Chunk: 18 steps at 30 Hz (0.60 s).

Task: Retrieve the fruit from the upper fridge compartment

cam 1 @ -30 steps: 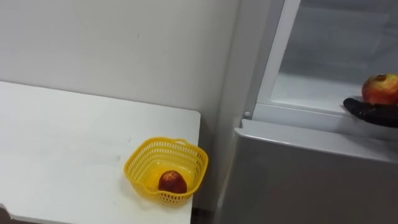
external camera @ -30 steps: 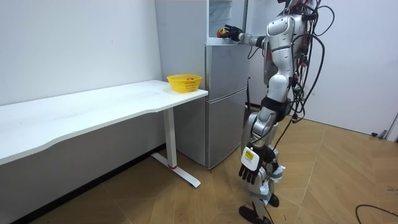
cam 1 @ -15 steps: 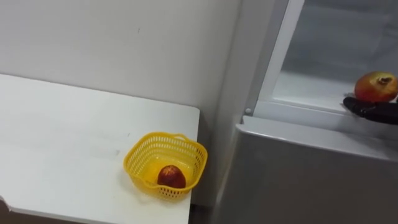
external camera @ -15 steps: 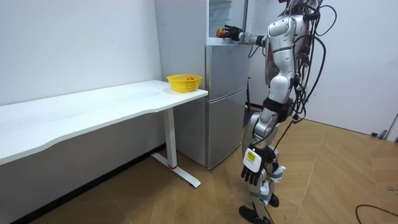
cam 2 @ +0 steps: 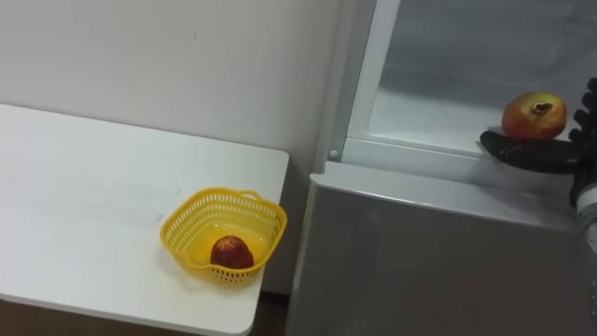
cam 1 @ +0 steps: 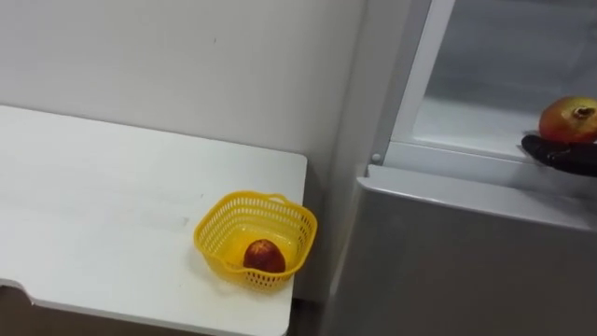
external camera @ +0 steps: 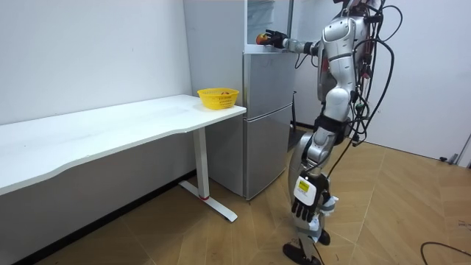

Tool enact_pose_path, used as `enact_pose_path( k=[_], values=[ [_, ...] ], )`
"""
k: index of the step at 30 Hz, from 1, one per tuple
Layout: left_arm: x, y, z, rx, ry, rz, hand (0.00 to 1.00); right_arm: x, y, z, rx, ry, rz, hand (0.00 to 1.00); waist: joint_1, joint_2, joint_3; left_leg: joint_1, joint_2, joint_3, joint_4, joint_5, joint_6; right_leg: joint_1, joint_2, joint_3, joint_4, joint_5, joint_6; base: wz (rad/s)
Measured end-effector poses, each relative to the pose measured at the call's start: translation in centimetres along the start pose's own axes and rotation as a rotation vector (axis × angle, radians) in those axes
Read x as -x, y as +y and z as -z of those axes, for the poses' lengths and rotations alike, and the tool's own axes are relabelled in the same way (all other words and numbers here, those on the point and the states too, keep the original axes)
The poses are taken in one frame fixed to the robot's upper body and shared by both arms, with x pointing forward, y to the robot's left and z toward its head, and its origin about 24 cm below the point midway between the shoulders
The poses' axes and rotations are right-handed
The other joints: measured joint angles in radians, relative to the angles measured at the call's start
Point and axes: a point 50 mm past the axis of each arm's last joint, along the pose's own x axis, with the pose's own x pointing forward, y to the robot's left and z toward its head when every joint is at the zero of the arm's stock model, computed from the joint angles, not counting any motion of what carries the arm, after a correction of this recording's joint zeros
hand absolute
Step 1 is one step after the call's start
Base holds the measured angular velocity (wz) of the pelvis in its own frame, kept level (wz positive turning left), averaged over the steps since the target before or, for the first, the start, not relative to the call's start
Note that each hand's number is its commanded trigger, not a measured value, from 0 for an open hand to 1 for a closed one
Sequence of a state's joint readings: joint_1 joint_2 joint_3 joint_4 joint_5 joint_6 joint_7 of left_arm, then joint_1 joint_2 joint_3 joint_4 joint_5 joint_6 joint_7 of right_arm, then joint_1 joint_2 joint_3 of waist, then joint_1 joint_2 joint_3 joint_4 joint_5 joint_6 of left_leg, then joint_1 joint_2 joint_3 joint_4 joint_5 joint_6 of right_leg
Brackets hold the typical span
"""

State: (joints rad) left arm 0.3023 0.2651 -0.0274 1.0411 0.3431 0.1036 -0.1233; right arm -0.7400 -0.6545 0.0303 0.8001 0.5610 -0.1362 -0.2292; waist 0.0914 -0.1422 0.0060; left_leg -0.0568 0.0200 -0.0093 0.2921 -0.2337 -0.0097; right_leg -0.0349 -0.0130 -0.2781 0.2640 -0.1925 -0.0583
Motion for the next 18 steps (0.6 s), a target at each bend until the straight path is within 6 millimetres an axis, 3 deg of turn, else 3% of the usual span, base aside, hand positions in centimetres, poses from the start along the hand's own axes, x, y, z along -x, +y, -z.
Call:
enact_pose_path(
  k=[10, 18],
  values=[
    [0.03, 0.15, 0.1, 0.034, -0.001, 0.003, 0.0, -0.5, 0.09, 0.23, 0.058, 0.027, -0.024, 0.0, -0.003, -0.014, 0.0054, -0.005, 0.001, -0.004, 0.01, 0.001, -0.001, -0.002, -0.001, -0.005, -0.005, -0.001, -0.003, 0.0],
    [0.07, 0.58, 0.19, 0.013, -0.001, -0.018, 0.0, -0.73, -0.01, -0.26, 0.049, 0.012, 0.014, 0.0, 0.0, -0.009, 0.0083, -0.039, 0.002, -0.009, 0.026, 0.003, -0.003, -0.023, -0.002, -0.017, -0.002, 0.002, -0.008, 0.03]
  ],
)
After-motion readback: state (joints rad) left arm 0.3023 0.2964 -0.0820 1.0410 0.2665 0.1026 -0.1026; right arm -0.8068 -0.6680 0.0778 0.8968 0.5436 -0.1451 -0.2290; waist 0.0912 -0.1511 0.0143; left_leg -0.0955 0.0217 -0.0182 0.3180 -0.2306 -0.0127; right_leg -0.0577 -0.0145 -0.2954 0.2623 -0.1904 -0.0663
